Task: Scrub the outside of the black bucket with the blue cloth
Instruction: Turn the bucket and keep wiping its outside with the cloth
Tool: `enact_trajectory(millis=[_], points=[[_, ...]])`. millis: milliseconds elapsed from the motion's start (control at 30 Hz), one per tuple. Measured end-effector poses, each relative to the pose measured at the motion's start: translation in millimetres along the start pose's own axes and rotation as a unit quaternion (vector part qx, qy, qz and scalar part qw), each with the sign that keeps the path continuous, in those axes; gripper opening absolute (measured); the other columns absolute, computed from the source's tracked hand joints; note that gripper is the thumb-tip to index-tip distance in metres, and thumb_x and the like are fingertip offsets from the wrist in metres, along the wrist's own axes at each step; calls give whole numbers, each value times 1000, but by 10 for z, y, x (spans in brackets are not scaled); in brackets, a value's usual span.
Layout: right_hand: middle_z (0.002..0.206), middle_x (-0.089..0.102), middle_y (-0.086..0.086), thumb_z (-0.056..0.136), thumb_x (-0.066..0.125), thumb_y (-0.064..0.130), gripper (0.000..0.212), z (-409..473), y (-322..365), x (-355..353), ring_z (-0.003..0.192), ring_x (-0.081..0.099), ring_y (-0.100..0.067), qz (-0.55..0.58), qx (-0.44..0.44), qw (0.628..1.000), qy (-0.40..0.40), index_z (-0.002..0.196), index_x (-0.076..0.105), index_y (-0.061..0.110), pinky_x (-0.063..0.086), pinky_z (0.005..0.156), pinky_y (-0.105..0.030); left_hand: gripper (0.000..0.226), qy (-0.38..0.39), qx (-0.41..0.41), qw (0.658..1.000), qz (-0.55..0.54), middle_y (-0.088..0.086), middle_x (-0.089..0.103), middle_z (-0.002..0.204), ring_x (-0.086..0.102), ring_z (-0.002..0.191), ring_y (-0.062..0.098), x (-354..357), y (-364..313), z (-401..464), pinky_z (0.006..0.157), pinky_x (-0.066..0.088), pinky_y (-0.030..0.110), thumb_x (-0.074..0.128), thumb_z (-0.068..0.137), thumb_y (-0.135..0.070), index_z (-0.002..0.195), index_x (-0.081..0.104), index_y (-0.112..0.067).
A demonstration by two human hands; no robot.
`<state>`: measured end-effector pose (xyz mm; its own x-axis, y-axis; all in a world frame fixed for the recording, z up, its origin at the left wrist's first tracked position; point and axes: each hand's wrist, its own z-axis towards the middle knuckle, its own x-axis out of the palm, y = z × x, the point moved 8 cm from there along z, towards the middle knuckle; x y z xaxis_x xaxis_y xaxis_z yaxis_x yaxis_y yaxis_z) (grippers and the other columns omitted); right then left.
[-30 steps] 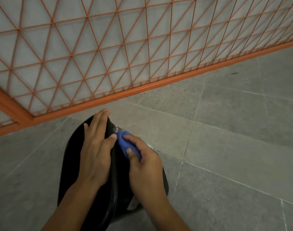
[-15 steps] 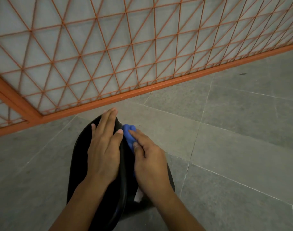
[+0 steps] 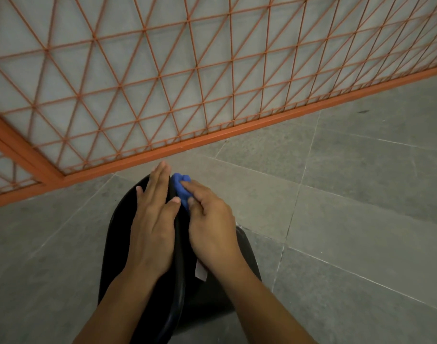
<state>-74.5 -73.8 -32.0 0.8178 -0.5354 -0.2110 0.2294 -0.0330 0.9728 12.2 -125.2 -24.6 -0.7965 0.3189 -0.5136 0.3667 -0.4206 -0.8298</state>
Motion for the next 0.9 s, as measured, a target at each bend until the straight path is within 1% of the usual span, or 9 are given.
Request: enact_trajectory(millis=[67, 167, 233, 333, 433, 533, 633, 733, 900], points=[[135, 50, 12, 92, 42, 1, 41, -148, 15, -26, 124, 41, 6, 12, -14, 1000, -5, 124, 56, 22, 30, 107, -15, 55, 1, 8, 1000, 26, -32, 16, 145, 10, 137, -17, 13, -25, -2, 120, -2, 26, 28, 83, -28, 132, 14, -48], [128, 43, 33, 91, 47, 4, 46, -495, -11, -72, 118, 31, 25, 21, -25, 999, -35, 124, 51, 35, 23, 102, -1, 59, 5, 13, 999, 36, -31, 14, 147, 9, 138, -16, 14, -12, -15, 120, -3, 25, 24, 82, -43, 140, 14, -39], [121, 36, 41, 89, 51, 3, 49, -641, -31, -86, 116, 25, 30, 32, -31, 998, -50, 123, 43, 37, 19, 99, 3, 60, 10, 27, 999, 24, -27, 15, 150, 10, 140, -14, 16, -16, -40, 120, -3, 24, 25, 82, -44, 141, 16, -37], [122, 37, 38, 91, 49, 4, 44, -563, 5, -34, 118, 27, 26, 23, -42, 998, -40, 126, 46, 30, 20, 101, 1, 54, 14, 22, 1000, -13, -26, 17, 150, 12, 139, -14, -3, 7, -24, 119, -2, 20, 31, 87, -28, 138, 18, -40], [131, 51, 16, 92, 44, 4, 38, -305, -3, -45, 121, 39, 11, 12, -47, 998, -34, 124, 55, 20, 27, 104, -6, 58, 22, 9, 1000, -20, -26, 18, 149, 12, 138, -15, 18, 4, -15, 117, 0, 14, 32, 85, -24, 139, 18, -39], [129, 55, 4, 93, 41, 1, 35, -63, -173, -117, 110, 45, 10, 38, -4, 999, -26, 121, 57, 15, 30, 99, -4, 59, 27, 5, 1000, 1, -28, 15, 151, 10, 139, -15, 59, -28, -34, 119, -1, 19, 31, 84, -26, 136, 15, -48], [124, 55, 11, 92, 42, 1, 36, -117, -277, -172, 111, 48, 7, 36, 9, 999, -40, 120, 59, 18, 30, 100, -6, 58, 19, 14, 999, 48, -33, 10, 149, 7, 137, -19, 76, -59, -45, 120, -2, 21, 28, 84, -29, 136, 10, -48], [125, 53, 20, 88, 43, 9, 40, -305, -143, -95, 119, 43, 11, 19, -51, 997, -51, 122, 55, 27, 28, 104, -7, 58, 23, 16, 998, 54, -34, 10, 148, 7, 135, -22, 39, -30, -31, 120, -2, 21, 26, 86, -31, 140, 11, -42], [129, 55, 4, 90, 43, -3, 38, -26, -240, -106, 115, 46, 4, 24, -23, 999, -14, 121, 58, 14, 30, 102, -6, 59, 26, 9, 998, 55, -29, 12, 150, 8, 137, -18, 27, -22, -25, 119, -4, 20, 28, 85, -28, 139, 10, -42]])
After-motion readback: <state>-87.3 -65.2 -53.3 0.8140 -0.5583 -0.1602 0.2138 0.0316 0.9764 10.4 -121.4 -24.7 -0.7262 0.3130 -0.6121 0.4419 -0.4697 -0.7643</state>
